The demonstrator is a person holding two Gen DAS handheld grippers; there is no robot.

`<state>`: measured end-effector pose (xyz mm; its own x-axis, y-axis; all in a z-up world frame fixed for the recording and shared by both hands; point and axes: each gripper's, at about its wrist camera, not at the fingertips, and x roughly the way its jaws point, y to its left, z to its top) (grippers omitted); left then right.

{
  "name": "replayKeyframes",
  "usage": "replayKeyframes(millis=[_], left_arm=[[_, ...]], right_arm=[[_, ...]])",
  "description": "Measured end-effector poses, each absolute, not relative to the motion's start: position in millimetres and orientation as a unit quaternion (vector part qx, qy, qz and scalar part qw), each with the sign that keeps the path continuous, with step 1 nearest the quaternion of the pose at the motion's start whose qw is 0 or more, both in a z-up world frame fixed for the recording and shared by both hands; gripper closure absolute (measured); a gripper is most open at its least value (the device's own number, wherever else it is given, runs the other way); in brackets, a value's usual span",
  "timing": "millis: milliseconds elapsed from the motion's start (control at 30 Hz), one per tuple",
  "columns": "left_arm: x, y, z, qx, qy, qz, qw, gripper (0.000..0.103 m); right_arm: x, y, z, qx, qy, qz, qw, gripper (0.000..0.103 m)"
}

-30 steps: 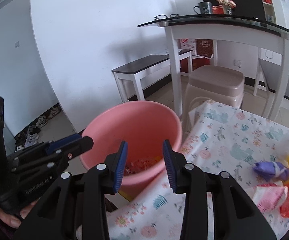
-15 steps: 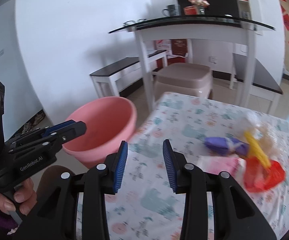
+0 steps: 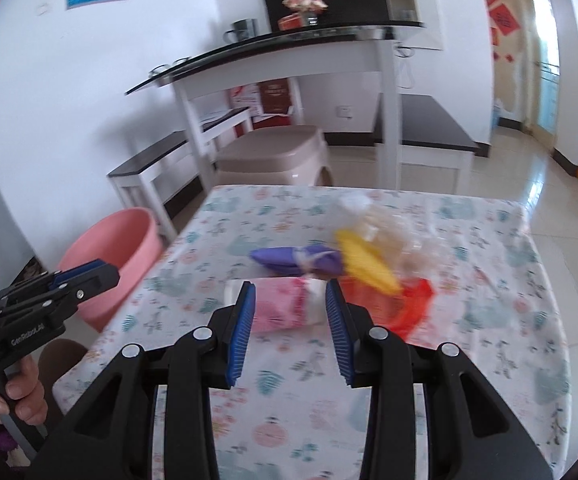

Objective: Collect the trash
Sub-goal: 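Move both open tools back toward the remaining trash on the table, then grasp the white plastic bag with the left tool while the right tool grasps clear bubble wrap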

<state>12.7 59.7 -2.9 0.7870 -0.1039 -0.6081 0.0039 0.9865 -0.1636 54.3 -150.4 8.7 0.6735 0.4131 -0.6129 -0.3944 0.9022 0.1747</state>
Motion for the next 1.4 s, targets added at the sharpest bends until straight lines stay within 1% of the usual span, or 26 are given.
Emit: replayKeyframes(millis=[267,667,900,1133,1267,1400], left_arm=[[44,35,-11,-0.065,0.348,-0.061,0.933,0.074],[129,18,-33,-0.071,0.401,-0.083,0.91,0.074],[169,-4,-19,-0.063,0.399,-0.126,0.906,0.073],[221,-26,-23,-0.072,0.42,-0.134,0.895,0.064],[245,-31,-36,-0.088,0.444,-0.129,0.882,0.061],[264,-36,-51,-0.102,0.469,-0.129,0.868,0.06]], right_arm=[[69,-189,3,0.04,0.34,0.184,0.921,0.066],[96,-229,-12,0.072,0.355,0.156,0.919,0.066],[119,-245,-17,0.102,0.365,0.152,0.913,0.066],[133,-250,-21,0.109,0.368,0.146,0.912,0.066],[138,-251,-23,0.113,0.372,0.146,0.91,0.066],[145,-250,-17,0.122,0.367,0.169,0.907,0.066]])
